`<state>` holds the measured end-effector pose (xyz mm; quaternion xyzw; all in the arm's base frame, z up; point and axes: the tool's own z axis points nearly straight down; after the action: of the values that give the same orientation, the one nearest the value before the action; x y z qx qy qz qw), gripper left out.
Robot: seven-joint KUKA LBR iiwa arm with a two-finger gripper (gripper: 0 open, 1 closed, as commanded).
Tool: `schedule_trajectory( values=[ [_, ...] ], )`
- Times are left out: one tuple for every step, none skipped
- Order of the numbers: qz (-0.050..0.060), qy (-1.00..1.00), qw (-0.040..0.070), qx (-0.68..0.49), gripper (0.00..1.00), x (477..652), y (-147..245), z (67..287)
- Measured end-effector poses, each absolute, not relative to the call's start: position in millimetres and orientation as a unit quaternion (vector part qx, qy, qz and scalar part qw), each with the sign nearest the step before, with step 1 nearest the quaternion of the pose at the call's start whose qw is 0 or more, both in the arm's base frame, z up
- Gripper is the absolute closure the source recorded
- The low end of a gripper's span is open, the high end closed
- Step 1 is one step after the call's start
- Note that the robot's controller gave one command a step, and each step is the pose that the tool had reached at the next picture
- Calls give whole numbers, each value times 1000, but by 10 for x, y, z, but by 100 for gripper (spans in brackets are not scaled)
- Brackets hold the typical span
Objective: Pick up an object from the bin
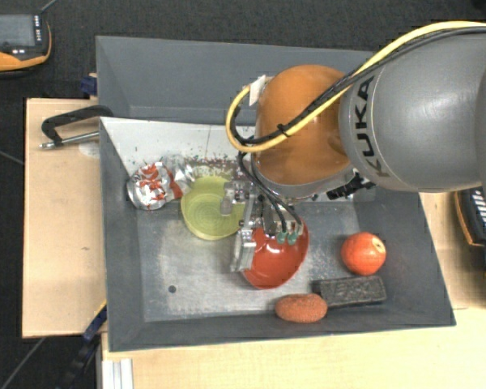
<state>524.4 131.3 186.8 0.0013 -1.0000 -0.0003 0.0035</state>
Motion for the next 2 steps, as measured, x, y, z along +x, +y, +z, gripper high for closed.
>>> schedule_trajectory(
  values=[
    [0,-1000,6,10,0,5548,992,1143],
    [-1,-1000,3,-11,0,5754,895,976]
  ],
)
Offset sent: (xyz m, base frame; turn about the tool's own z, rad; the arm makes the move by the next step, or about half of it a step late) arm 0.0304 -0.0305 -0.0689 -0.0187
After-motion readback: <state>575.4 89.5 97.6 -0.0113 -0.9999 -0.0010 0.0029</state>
